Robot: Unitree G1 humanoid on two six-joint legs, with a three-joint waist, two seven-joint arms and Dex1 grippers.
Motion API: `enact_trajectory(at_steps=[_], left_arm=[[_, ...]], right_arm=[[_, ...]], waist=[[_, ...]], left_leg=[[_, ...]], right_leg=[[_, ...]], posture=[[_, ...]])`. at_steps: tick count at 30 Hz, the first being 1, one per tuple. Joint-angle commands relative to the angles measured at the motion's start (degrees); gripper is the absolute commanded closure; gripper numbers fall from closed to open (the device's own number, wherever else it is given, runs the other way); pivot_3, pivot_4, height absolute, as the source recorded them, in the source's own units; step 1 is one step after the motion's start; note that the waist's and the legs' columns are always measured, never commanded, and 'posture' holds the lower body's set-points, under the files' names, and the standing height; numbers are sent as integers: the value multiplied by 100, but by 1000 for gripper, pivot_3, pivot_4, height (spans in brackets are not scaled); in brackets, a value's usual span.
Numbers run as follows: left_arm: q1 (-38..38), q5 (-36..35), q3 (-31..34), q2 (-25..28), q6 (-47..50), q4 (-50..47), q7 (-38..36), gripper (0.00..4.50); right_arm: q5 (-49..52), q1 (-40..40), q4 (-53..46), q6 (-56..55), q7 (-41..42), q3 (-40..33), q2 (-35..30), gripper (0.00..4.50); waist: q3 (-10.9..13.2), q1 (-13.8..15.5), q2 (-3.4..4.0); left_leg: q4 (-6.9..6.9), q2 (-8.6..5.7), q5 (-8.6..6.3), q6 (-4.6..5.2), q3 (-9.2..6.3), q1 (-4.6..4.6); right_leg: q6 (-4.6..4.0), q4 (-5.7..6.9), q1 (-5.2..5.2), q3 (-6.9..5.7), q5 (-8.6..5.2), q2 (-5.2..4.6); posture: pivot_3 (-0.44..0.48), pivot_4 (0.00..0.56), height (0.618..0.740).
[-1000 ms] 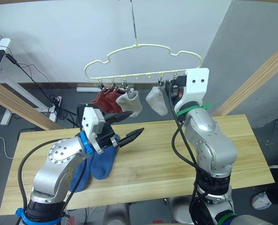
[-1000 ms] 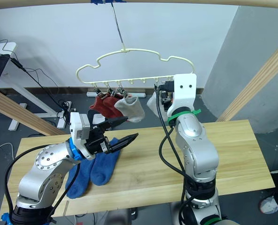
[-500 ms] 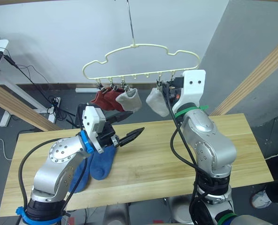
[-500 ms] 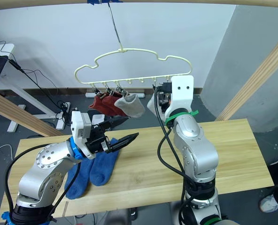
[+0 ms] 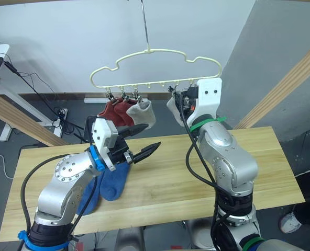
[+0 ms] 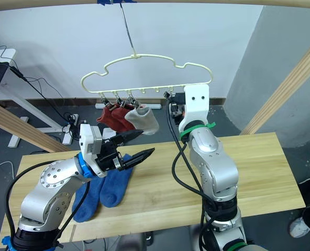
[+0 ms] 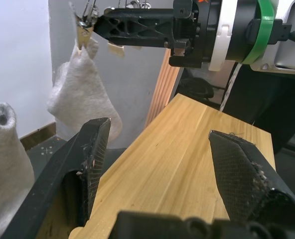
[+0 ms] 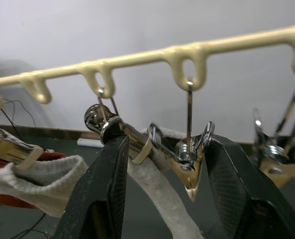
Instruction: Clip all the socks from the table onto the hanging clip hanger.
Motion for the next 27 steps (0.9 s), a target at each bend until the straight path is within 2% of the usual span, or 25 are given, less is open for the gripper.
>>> enact_trajectory(at_steps=[1, 27], left_arm=[[26, -8, -30, -19, -96, -169, -1, 979], [115, 27, -34, -22, -210, -64, -98, 979]], right_arm=[[55, -231, -80, -278, 80, 131, 148, 2145], [-219, 18, -87, -320, 98, 341, -53, 2145]], waist=[[0, 0, 0], [0, 1, 0]], left_leg=[[0, 0, 0, 0, 0, 0], [0, 1, 0, 0, -1, 0]], right_leg=[[0, 0, 0, 0, 0, 0], [0, 1, -1, 0, 0, 0]], posture=[[-220, 273, 740], [-223, 274, 740]])
